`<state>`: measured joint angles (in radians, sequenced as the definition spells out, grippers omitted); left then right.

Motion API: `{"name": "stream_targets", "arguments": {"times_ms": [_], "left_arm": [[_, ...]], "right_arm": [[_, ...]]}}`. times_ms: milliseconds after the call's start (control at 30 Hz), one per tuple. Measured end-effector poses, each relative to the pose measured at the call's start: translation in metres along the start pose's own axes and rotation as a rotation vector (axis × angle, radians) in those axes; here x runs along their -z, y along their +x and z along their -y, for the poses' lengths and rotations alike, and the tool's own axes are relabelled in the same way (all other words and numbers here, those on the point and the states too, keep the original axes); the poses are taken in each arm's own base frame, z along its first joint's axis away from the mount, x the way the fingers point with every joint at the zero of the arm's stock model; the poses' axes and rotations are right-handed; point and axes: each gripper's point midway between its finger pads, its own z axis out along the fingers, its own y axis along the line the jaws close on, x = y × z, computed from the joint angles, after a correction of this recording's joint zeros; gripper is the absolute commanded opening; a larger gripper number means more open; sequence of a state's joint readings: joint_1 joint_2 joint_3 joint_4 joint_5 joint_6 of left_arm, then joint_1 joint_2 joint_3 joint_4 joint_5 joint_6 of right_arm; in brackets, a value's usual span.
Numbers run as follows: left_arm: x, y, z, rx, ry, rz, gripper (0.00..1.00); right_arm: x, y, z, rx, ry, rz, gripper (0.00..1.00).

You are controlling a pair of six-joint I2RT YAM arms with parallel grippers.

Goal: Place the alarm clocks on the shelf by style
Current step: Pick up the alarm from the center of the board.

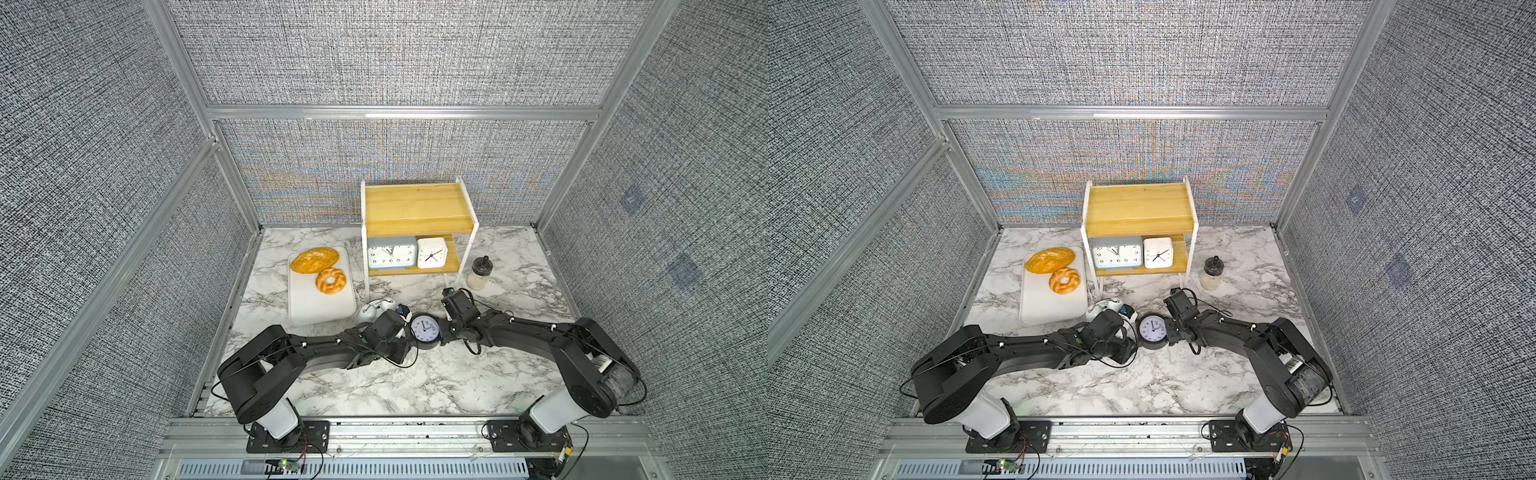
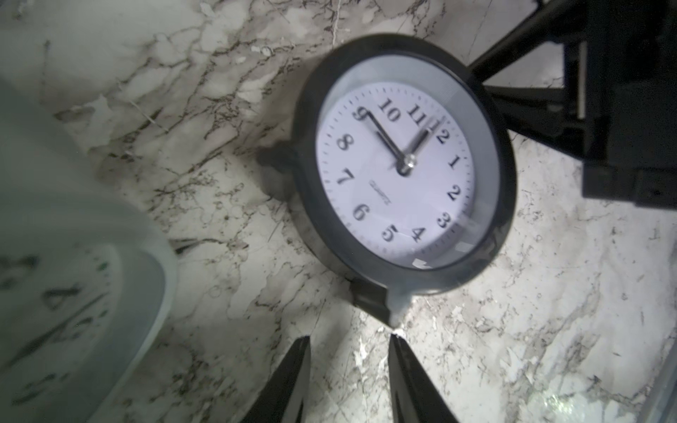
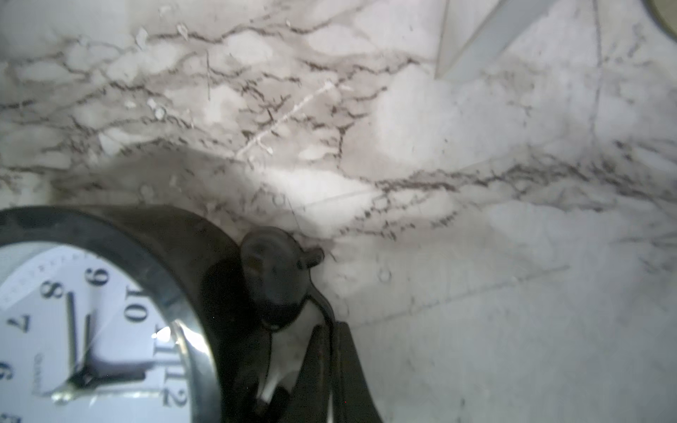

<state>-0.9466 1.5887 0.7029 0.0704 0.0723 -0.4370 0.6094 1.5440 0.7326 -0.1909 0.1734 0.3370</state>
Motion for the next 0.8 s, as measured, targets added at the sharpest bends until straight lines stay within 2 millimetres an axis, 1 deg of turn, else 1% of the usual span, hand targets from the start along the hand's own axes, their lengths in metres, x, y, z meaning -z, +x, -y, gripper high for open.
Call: {"name": "stream_targets", "arguments": {"times_ms": [67, 167, 233, 367, 433, 567, 733, 800], "left_arm": [[0.003, 0.000, 0.000, -0.001, -0.004, 0.003, 0.41], [0.007, 0.000, -0.003, -0.003, -0.017, 0.008, 0.42], [0.011, -0.003, -0.002, -0.008, -0.015, 0.019, 0.42], [0.021, -0.012, 0.001, -0.017, -0.005, 0.054, 0.48], [0.026, -0.014, 0.003, -0.024, -0.001, 0.067, 0.52], [0.033, -0.016, 0.002, -0.042, 0.000, 0.082, 0.52], [0.036, -0.010, -0.007, -0.033, -0.019, 0.084, 0.53], [0.039, -0.008, -0.008, -0.033, -0.017, 0.086, 0.58]], "right_arm": [[0.011, -0.005, 0.002, 0.011, 0.015, 0.019, 0.00], [0.028, -0.022, 0.005, 0.026, 0.036, 0.069, 0.00], [0.036, -0.030, 0.007, 0.041, 0.052, 0.093, 0.00], [0.053, -0.042, 0.002, 0.086, 0.053, 0.119, 0.00], [0.059, -0.046, -0.001, 0.114, 0.053, 0.128, 0.00], [0.066, -0.050, -0.005, 0.162, 0.061, 0.126, 0.00], [0.076, -0.058, -0.015, 0.244, 0.114, 0.112, 0.00], [0.077, -0.059, -0.018, 0.273, 0.145, 0.101, 0.00]]}}
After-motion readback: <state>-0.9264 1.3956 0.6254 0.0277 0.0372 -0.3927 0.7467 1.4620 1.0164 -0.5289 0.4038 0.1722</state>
